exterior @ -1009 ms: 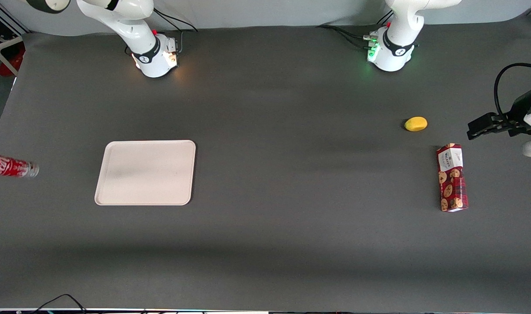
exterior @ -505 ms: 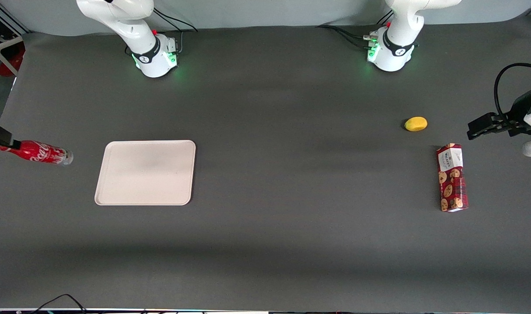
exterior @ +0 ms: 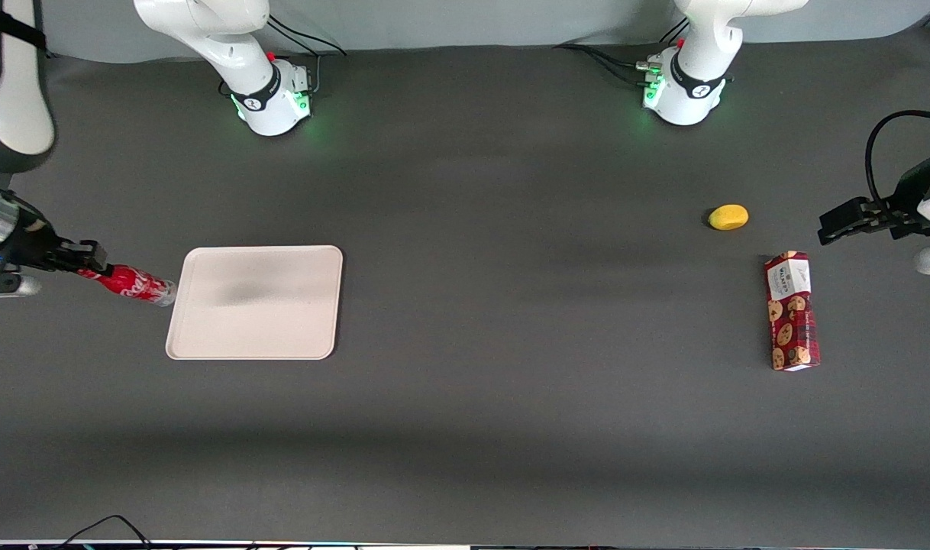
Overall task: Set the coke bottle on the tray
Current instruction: 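Carry the bottle over the white tray's edge with the right gripper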
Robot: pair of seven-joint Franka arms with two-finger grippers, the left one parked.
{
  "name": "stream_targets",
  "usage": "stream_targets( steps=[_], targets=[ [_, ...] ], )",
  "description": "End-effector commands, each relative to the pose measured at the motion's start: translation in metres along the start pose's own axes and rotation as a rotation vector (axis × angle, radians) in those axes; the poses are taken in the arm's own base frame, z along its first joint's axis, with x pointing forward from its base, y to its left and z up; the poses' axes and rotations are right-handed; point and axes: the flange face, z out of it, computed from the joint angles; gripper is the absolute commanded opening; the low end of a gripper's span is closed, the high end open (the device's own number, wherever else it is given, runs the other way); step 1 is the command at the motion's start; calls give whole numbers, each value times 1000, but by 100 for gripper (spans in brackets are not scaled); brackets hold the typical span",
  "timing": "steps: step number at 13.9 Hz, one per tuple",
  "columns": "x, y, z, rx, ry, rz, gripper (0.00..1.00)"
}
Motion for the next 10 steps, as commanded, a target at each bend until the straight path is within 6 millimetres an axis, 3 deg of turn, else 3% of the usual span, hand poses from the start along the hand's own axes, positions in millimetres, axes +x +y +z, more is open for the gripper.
stream_targets(
  steps=[1,3,10],
  targets=[
    [-15,-4,24,-26,52,13,0],
    [-16,-3,48,-37,63,9,0],
    [-12,2,103,-61,72,13,6]
  ],
)
